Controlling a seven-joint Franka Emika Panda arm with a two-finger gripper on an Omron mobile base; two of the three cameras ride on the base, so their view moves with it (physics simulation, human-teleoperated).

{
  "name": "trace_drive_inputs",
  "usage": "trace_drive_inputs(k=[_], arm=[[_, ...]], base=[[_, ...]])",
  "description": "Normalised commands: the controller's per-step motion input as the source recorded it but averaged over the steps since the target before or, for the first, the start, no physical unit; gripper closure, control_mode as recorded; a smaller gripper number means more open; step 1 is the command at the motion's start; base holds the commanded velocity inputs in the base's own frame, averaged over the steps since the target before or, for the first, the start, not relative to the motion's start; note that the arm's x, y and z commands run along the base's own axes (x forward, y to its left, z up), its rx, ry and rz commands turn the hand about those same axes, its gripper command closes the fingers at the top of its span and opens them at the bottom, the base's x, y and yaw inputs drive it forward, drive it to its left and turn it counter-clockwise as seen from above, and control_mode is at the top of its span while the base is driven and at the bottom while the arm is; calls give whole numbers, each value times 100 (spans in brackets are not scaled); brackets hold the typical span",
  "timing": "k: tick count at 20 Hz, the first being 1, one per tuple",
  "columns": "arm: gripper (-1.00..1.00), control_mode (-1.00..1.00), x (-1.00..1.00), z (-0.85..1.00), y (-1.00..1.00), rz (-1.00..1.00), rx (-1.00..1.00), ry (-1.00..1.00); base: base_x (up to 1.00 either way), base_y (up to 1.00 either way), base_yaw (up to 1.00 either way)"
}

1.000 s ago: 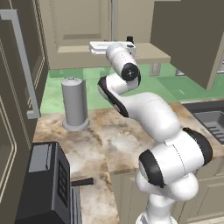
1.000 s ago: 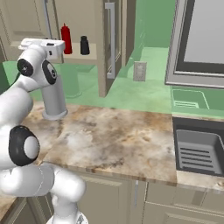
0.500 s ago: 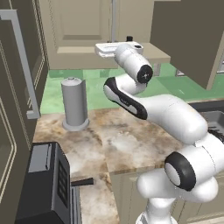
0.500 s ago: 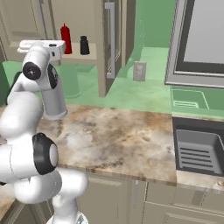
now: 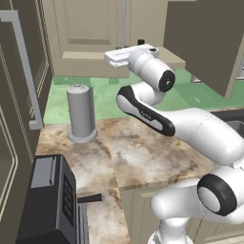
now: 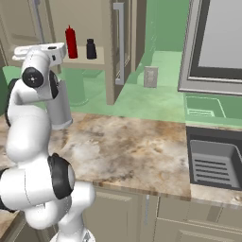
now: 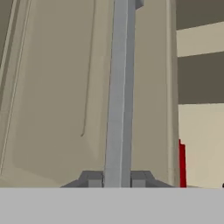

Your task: Move the ketchup and shaker from the cabinet to the dining counter.

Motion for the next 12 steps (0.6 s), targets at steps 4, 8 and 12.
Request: trace_drive_inputs(k=[4,8,12], arm=[[100,-100,-79,44,38,1,-6,1],[100,-100,-86,44,36,0,-6,0],[100,-100,-90,45,35,0,-7,0]], base=[[0,0,0],[0,0,0],[0,0,0]])
